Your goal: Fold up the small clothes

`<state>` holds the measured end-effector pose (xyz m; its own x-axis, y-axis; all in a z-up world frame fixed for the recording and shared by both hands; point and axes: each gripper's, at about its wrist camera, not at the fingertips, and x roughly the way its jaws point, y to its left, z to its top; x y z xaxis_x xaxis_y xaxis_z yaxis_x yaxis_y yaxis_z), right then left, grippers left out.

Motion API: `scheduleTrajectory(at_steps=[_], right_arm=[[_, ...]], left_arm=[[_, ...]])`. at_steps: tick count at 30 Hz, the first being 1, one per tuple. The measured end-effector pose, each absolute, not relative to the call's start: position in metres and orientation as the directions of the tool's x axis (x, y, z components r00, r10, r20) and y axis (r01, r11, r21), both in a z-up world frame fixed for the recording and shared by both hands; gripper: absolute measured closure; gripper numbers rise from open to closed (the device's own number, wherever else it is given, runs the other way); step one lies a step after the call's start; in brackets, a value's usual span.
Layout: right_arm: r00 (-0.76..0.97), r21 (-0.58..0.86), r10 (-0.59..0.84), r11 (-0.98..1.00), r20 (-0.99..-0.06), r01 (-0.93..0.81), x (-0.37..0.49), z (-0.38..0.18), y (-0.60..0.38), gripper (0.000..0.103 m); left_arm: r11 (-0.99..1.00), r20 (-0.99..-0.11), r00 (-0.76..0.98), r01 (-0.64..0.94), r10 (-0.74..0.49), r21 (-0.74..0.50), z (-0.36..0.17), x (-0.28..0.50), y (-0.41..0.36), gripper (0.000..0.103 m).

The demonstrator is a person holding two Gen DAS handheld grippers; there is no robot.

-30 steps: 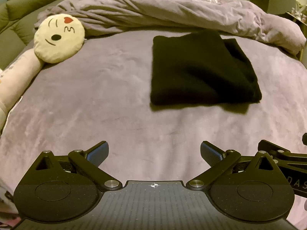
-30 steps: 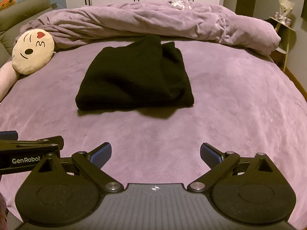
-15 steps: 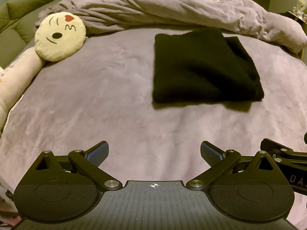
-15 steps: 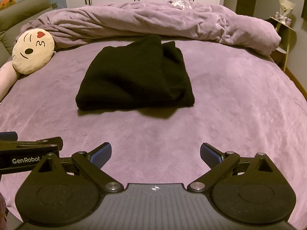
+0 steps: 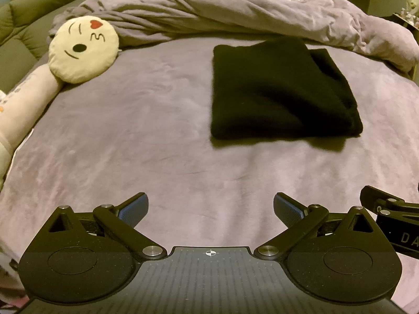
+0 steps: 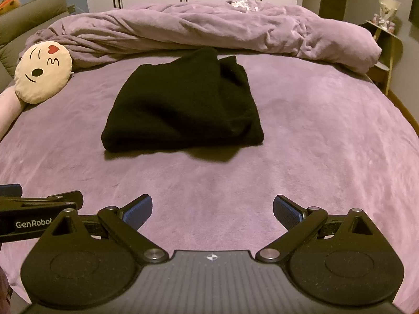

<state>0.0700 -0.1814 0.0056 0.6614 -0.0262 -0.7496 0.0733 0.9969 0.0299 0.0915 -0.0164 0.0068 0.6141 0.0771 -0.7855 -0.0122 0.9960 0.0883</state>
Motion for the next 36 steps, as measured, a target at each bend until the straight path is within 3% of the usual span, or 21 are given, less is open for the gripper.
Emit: scheduleTrajectory(at_steps=[36], right_arm=[[0.665,0.017,-0.025,0.998,-0.747,0.058,0.0694,0.0111,-0.177,0.004]], left_arm=[[0.996,-0.794,0.604,-0.002,0.069,0.085,0.0112,0.0887,-0.0126,0.0]])
